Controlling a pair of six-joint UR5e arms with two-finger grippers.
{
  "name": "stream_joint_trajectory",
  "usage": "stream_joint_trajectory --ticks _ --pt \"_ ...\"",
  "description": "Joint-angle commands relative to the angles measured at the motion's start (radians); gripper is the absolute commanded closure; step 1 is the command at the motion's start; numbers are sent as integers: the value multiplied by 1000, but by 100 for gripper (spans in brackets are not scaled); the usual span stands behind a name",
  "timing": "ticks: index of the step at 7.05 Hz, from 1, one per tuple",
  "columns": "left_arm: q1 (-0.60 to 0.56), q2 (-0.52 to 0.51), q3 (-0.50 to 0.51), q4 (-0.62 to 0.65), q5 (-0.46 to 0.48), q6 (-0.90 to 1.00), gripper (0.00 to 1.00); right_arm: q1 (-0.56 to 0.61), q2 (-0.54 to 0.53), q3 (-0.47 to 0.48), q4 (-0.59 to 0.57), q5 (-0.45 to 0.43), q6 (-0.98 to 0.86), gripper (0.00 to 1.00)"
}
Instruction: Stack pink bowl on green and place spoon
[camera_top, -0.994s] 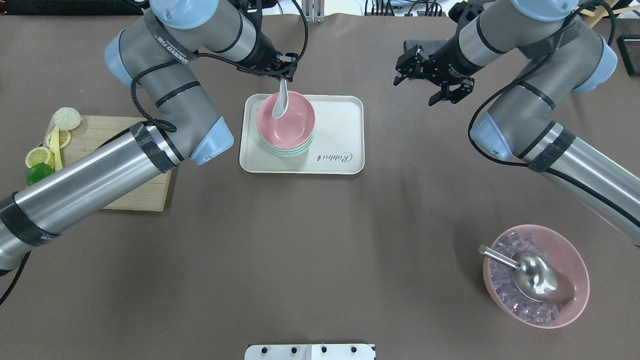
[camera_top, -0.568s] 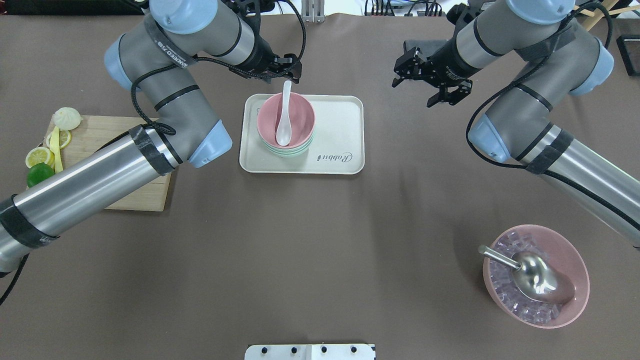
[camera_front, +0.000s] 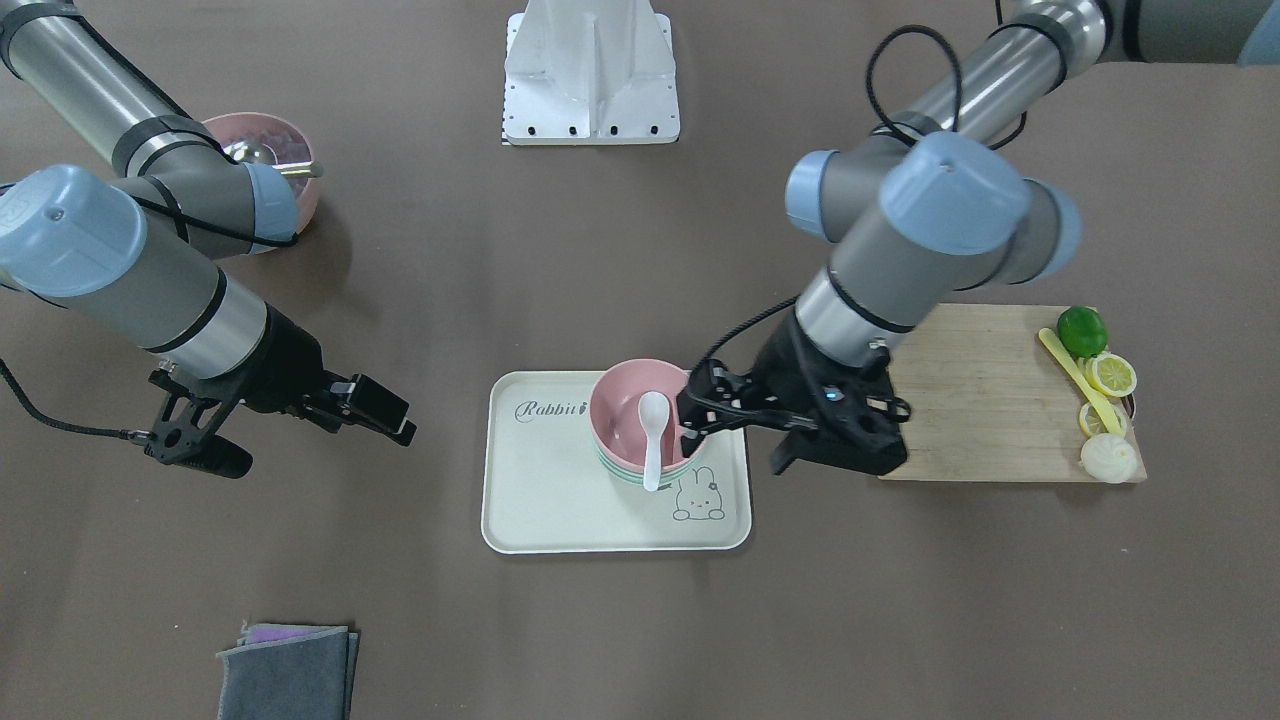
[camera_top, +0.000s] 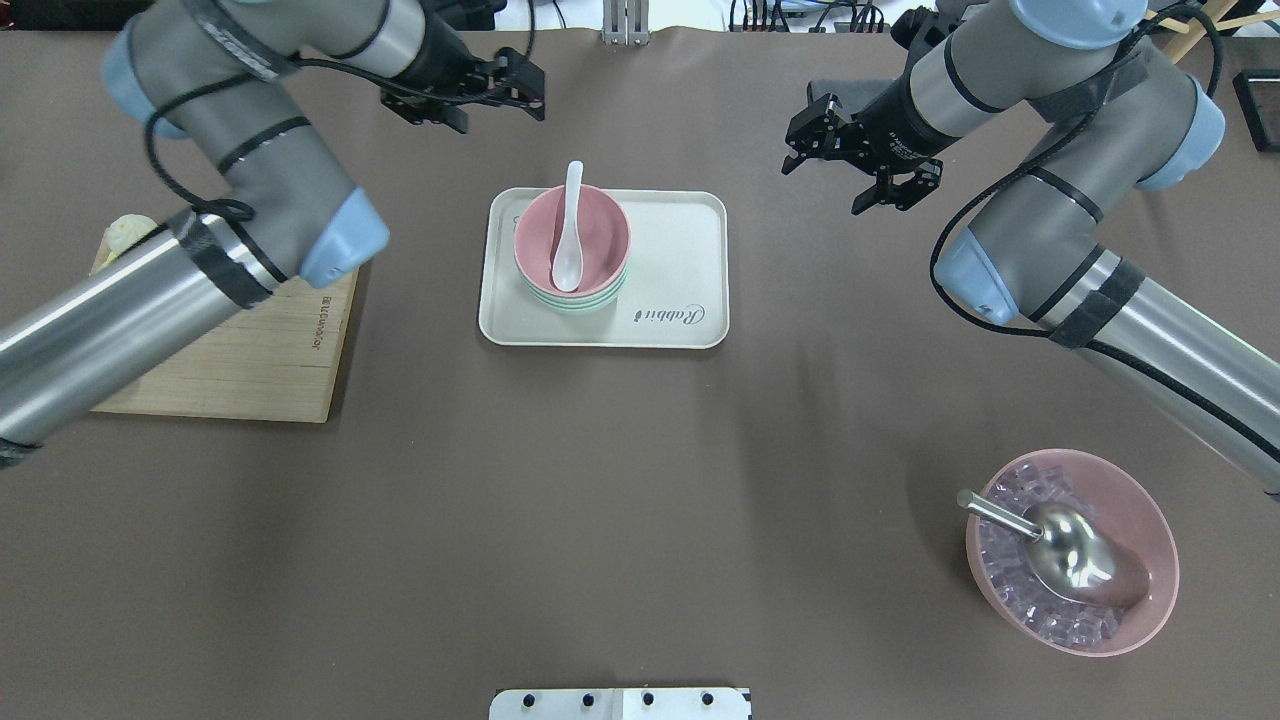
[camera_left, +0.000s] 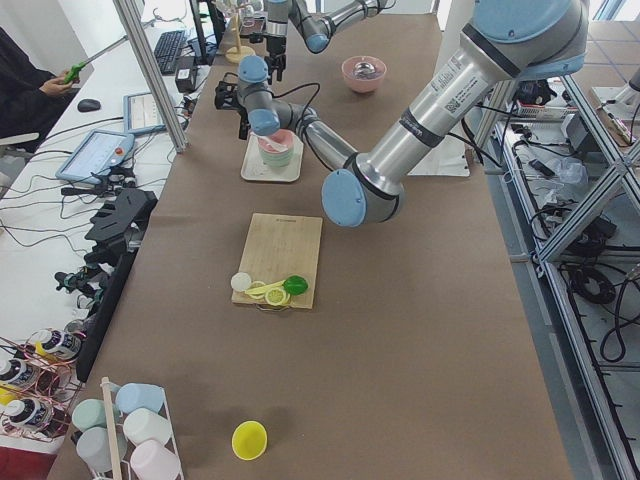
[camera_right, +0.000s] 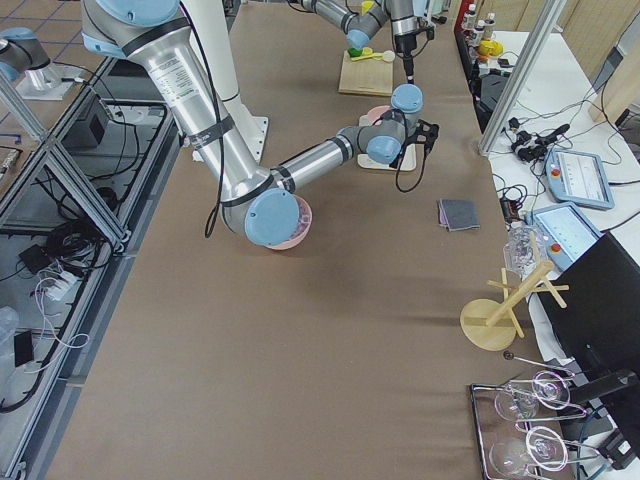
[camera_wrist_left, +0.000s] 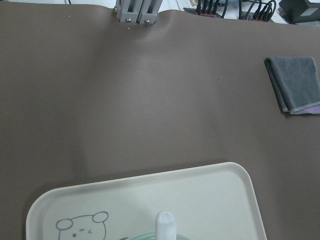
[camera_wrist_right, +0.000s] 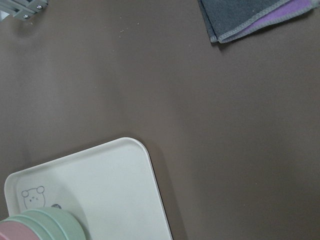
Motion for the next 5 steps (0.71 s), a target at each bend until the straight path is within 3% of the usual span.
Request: stream_joint_trajectory --ticks 1,3,5 --pt "-216 231 -69 3 -155 247 2 31 -43 7 1 8 -11 0" --pt "-337 389 -34 32 -154 674 2 101 -140 10 -3 19 -219 0" --pt "-419 432 -7 127 -149 801 2 230 -235 10 -107 80 -582 0"
